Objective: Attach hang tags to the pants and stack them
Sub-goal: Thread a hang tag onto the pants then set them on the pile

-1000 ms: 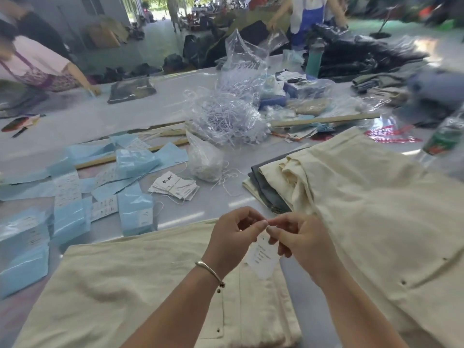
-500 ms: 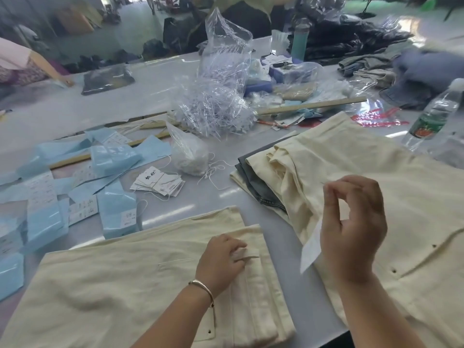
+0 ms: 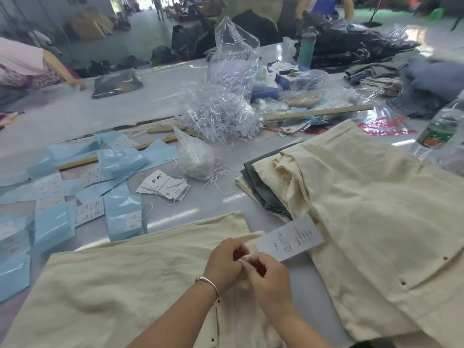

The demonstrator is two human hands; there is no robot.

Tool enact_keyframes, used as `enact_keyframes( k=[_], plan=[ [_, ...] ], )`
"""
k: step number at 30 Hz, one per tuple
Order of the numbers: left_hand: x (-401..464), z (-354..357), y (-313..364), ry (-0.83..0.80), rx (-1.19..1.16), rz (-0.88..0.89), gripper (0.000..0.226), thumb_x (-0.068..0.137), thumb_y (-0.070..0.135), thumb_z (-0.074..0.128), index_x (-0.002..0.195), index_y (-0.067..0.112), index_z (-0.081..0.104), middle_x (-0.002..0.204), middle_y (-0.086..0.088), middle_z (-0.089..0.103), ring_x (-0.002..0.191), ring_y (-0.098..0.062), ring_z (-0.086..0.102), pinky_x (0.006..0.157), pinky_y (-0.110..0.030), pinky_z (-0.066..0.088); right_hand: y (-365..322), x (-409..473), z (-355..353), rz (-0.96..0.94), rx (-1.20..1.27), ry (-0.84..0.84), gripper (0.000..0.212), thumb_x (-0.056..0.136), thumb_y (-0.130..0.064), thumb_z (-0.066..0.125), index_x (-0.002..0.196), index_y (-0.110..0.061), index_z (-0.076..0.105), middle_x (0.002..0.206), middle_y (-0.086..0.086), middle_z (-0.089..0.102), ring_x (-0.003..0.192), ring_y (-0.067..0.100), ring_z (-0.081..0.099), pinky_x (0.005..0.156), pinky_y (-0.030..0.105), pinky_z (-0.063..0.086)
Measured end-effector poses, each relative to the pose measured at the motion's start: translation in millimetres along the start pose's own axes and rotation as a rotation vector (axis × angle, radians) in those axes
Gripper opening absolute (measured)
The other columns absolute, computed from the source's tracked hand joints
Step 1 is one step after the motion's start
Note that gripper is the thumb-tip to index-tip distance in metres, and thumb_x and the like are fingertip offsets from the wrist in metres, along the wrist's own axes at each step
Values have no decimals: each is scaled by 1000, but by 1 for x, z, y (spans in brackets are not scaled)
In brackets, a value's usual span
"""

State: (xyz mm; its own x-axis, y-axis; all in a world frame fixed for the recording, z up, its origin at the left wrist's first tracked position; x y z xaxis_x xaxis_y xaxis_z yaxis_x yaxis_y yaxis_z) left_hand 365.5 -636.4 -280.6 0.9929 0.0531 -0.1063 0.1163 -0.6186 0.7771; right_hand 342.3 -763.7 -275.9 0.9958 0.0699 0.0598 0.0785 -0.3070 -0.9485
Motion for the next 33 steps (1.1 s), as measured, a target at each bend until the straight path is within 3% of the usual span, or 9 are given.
enact_keyframes(
  k=[3,5,10,15,17,21,25,29,33],
  plan=[
    [5,2,-3,-98,-72,-54,20,73,3,63,69,22,61,77,1,65,74,-12,57,75,-29,49,2,7,5,-14,-64,0,9,80,-17,74,76,-25,72,73,-15,69,72,5,64,65,21,50],
    [9,-1,-3,-122,-33,-54,29,76,2,66,65,28,58,75,3,63,71,-7,54,71,-22,47,1,9,6,-47,-109,-1,7,80,-17,73,78,-23,72,71,-15,68,70,4,62,64,20,48],
    [13,-1,-4,-179,-68,-55,22,76,1,69,74,22,66,76,3,67,72,-6,60,68,-16,47,7,7,6,-40,-169,-11,7,82,-11,71,77,-16,70,71,-8,65,66,8,57,63,25,46],
    [13,3,-11,-230,-185,-228,23,78,-4,66,77,18,65,72,3,59,57,-1,52,46,-13,39,9,9,10,-10,-433,-21,16,90,-30,59,96,-21,71,92,-4,68,85,16,62,71,27,43],
    [12,3,-12,-250,-215,-302,23,78,-7,60,78,15,64,72,0,57,55,-8,49,44,-17,37,7,9,12,12,-495,-1,19,92,-34,56,99,-23,70,95,-6,68,87,15,62,69,26,40],
    [11,0,-12,-233,-252,-382,23,80,-9,49,78,9,62,62,-6,56,51,-15,48,48,-21,37,7,7,6,92,-463,132,13,88,-26,60,81,-20,69,82,-4,66,74,16,59,59,25,30],
    [6,-3,-9,-243,-249,-378,18,80,-8,60,79,9,67,60,-6,60,45,-11,51,50,-21,45,11,4,3,144,-372,179,13,86,-17,63,77,-16,72,77,-2,66,71,18,57,58,28,33],
    [2,-2,-13,-287,-332,-444,16,76,-11,71,91,-5,73,56,-7,56,40,-12,48,45,-19,43,17,0,1,201,-255,219,14,85,-13,65,74,-15,74,72,2,66,68,19,54,58,31,35],
    [-1,-1,-17,-265,-457,-528,10,81,-11,66,77,-4,72,54,-11,60,45,-17,51,44,-20,44,17,-4,-1,197,-187,273,13,82,-11,71,70,-14,75,66,4,66,66,22,57,57,30,36]
  ],
)
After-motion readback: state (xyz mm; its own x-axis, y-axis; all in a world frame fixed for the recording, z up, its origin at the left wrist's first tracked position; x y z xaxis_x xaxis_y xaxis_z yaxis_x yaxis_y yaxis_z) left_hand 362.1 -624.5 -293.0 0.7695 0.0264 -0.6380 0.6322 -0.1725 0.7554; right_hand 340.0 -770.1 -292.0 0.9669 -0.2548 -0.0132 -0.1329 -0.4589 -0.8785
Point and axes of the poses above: each hand's wrist, its own x-axis towards the middle knuckle, its own z-axis out of the palm, y = z × x, the point moved 9 cm from there along x, towards the middle knuckle
